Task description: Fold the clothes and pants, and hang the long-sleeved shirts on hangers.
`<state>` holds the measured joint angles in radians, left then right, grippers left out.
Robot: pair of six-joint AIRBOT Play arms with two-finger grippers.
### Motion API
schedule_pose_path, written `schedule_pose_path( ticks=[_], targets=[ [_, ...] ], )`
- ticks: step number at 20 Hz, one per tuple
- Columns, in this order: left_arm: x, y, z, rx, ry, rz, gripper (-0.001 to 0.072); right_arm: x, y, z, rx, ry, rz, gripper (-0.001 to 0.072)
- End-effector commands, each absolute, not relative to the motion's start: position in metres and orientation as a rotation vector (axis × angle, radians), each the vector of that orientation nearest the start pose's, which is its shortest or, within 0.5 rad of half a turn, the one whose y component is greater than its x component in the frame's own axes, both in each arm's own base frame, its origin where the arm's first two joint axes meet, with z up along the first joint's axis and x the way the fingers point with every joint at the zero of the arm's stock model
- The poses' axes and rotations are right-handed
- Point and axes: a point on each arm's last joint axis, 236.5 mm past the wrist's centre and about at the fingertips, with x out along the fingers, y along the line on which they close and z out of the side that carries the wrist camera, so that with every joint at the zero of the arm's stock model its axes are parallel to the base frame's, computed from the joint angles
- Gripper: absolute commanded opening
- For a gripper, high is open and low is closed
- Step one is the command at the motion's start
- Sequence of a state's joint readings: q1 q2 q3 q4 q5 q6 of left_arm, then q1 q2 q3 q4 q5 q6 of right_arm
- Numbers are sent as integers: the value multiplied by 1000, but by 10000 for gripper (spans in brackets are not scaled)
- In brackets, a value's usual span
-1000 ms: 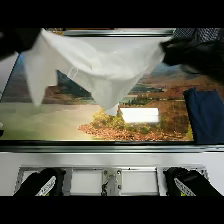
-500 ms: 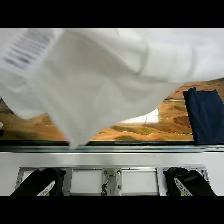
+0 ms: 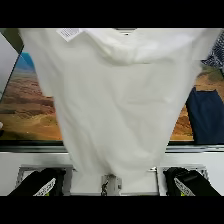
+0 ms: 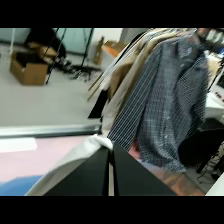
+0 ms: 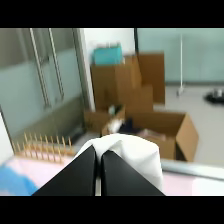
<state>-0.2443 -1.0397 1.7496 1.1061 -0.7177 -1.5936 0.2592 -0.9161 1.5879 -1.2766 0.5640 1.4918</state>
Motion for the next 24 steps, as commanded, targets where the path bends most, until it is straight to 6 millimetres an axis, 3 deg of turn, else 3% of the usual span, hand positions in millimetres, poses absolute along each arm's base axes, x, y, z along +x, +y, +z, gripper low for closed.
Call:
schedule_pose_path(
  ticks=[1, 3, 4, 5, 6, 7, 9, 11, 13, 15, 18, 20, 22, 24],
  targets=[
    [473, -139, 360, -391, 316, -410, 5, 464, 162, 359, 165, 171, 406, 9],
    [518, -132, 291, -405, 448, -359, 5, 517, 175, 273, 158, 328, 385, 34],
    [538, -129, 255, -413, 511, -335, 7, 537, 179, 233, 154, 396, 374, 185],
    [553, -126, 223, -421, 566, -314, 101, 551, 181, 198, 151, 453, 364, 488],
    [565, -119, 192, -433, 618, -290, 455, 561, 181, 169, 151, 503, 354, 615],
    [573, -113, 169, -441, 657, -271, 696, 566, 178, 153, 153, 531, 344, 611],
    [580, -94, 133, -454, 731, -231, 694, 570, 167, 150, 157, 535, 324, 612],
    [570, -73, 108, -457, 832, -200, 694, 561, 146, 167, 152, 535, 303, 611],
    [548, -46, 81, -439, 964, -157, 693, 538, 122, 174, 98, 603, 300, 611],
    [516, -17, 44, -401, 1111, -89, 693, 501, 94, 151, 23, 742, 306, 611],
    [452, 11, -24, -378, 1336, 7, 693, 418, 47, 74, 40, 1026, 266, 611],
    [408, 15, -66, -410, 1471, 40, 693, 355, 23, 19, 108, 1197, 214, 611],
    [370, 12, -96, -451, 1590, 54, 693, 298, 11, -27, 169, 1338, 183, 611],
    [345, 6, -115, -459, 1659, 57, 693, 249, 11, -61, 211, 1458, 181, 611]
  ],
)
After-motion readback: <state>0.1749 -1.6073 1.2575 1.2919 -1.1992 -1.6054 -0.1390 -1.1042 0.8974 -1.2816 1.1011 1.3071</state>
